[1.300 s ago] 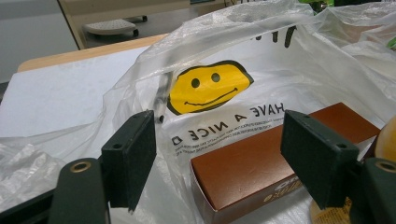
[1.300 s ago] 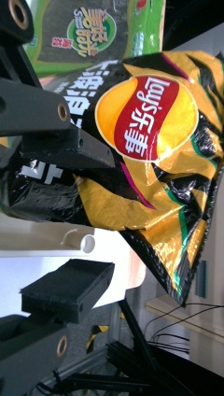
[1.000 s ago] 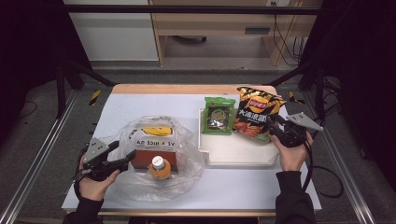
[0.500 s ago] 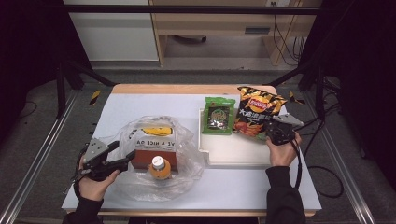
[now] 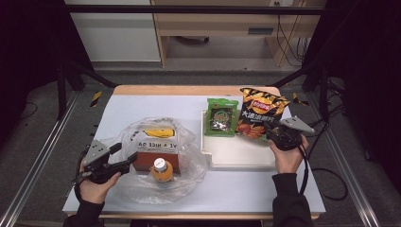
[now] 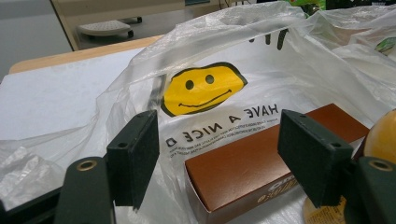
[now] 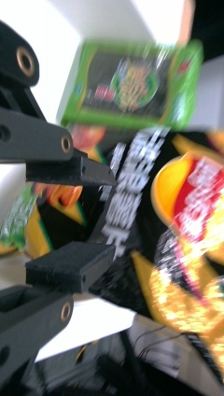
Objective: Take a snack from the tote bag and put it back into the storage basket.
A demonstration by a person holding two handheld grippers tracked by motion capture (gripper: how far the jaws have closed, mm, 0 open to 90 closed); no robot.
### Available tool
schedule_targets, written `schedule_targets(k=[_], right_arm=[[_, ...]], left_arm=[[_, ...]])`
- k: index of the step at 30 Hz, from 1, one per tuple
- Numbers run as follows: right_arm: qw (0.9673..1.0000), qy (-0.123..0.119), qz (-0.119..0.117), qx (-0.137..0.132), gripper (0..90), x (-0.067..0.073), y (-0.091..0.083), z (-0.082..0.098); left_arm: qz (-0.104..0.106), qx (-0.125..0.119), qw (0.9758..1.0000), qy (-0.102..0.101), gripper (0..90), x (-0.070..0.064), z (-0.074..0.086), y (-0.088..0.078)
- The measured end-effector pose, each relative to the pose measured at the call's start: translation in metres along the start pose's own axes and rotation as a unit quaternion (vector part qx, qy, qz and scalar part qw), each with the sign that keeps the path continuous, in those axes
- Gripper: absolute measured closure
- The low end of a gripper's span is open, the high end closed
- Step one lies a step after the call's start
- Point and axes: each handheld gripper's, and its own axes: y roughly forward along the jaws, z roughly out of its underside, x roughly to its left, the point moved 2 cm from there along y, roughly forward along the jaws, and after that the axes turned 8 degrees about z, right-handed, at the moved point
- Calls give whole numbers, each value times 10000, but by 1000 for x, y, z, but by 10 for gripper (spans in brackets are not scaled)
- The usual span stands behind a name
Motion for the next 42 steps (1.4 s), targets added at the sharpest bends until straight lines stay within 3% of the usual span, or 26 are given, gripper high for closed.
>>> schedule_targets(k=[5, 6, 8, 9, 17, 25, 27, 28, 29, 30, 31, 32, 34, 37, 41, 42], right_arm=[[9993, 17, -280, -258, 542, 5, -18, -7], [9981, 74, -506, -341, 517, 9, -25, -8], [9977, 38, -561, -382, 509, 11, -28, -8], [9966, 16, -702, -435, 492, 17, -34, -9], [9936, -63, -1004, -505, 445, 34, -49, -7], [9886, -176, -1368, -598, 436, 54, -60, -11], [9853, -252, -1556, -666, 432, 66, -64, -14], [9853, -252, -1556, -666, 432, 66, -64, -14], [9825, -327, -1709, -666, 431, 77, -66, -15], [9825, -327, -1709, -666, 431, 77, -66, -15], [9788, -388, -1887, -688, 429, 89, -68, -16], [9788, -388, -1887, -688, 429, 89, -68, -16], [9744, -506, -2077, -693, 427, 106, -70, -17], [9722, -585, -2170, -652, 423, 115, -71, -16], [9639, -567, -2509, -686, 427, 129, -73, -18], [9597, -559, -2648, -755, 435, 135, -75, -19]], left_arm=[[4, -33, 10000, 2, 300, -1, -1, -1], [9, -23, 10000, 2, 301, -1, -1, -1], [14, -17, 10000, 2, 301, -1, -1, -1], [15, -6, 10000, 11, 302, -1, -1, -1], [73, -9, 10000, 44, 303, -3, -1, -1], [102, 52, 9999, 26, 307, -3, 2, 3], [105, 64, 9999, 10, 309, -2, 3, 4], [105, 64, 9999, 10, 309, -2, 3, 4], [115, 106, 9999, 16, 310, -1, 5, 6], [115, 106, 9999, 16, 310, -1, 5, 6], [110, 129, 9999, 11, 311, -1, 6, 7], [110, 129, 9999, 11, 311, -1, 6, 7], [98, 153, 9998, 17, 311, 0, 7, 8], [77, 185, 9998, 8, 311, 1, 8, 9], [75, 217, 9997, 14, 310, 1, 10, 10], [66, 231, 9997, 12, 309, 2, 11, 10]])
